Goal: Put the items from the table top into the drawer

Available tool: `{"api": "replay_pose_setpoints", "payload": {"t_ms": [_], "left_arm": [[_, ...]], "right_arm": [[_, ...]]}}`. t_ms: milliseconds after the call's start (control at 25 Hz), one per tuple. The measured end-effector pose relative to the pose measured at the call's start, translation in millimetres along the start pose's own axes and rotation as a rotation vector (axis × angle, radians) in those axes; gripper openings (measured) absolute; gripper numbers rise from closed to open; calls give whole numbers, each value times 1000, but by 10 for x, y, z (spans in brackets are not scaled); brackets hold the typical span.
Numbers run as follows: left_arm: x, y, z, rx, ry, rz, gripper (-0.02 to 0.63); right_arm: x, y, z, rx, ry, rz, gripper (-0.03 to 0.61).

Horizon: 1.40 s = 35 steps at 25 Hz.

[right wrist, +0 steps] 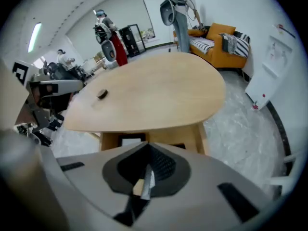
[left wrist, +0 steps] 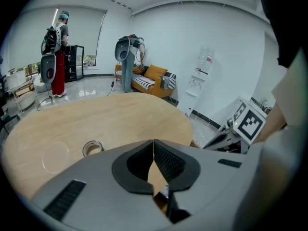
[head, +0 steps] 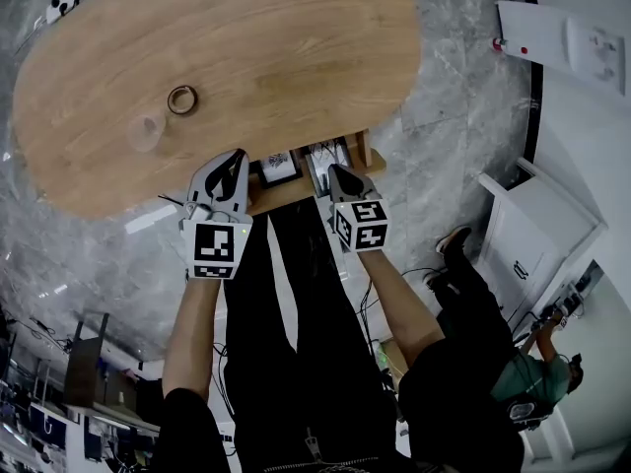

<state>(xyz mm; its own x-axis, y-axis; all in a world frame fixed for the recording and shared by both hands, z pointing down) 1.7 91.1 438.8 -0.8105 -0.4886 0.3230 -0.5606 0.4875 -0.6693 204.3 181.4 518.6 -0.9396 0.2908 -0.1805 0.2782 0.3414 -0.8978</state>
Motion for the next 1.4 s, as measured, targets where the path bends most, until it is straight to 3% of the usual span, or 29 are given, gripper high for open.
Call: {"api": "replay_pose_setpoints", "payload": {"t_ms": [320, 520, 640, 1040, 1120, 1320, 1400], "left_arm": [[241, 231, -52, -32, 57, 60, 14], [414, 422, -93, -63, 100, 115, 14], [532, 549, -168, -77, 131, 149, 14], [780, 1000, -522, -107, 256, 250, 14], [831, 1086, -577, -112, 276, 269, 14], [916, 1265, -696, -129, 324, 316, 14], [944, 1319, -738, -135, 342, 329, 14]], "right_arm": [[659, -42, 657, -132, 144, 137, 11], [1065, -223, 1143, -194, 421, 156, 11], [1296, -379, 1382, -196, 531, 182, 14], [1770, -744, 1785, -151, 696, 230, 105], [1856, -804, 1830, -126, 784, 232, 108], [2085, -1012, 1823, -77, 1154, 215, 137], [2155, -1088, 1831, -66, 1242, 214, 137]]}}
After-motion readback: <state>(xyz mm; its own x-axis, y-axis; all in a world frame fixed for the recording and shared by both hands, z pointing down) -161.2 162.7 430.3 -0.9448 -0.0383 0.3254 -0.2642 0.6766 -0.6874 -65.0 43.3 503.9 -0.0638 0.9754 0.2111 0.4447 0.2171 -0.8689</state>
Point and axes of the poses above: the fingertips, and each gripper's own axes: y backward along the fingers, x to its left, z out of its top, the point moved 4 cm from there along y, backward along the fingers, and after that the axes turned 9 degrees about y, right-handed, at the moved point
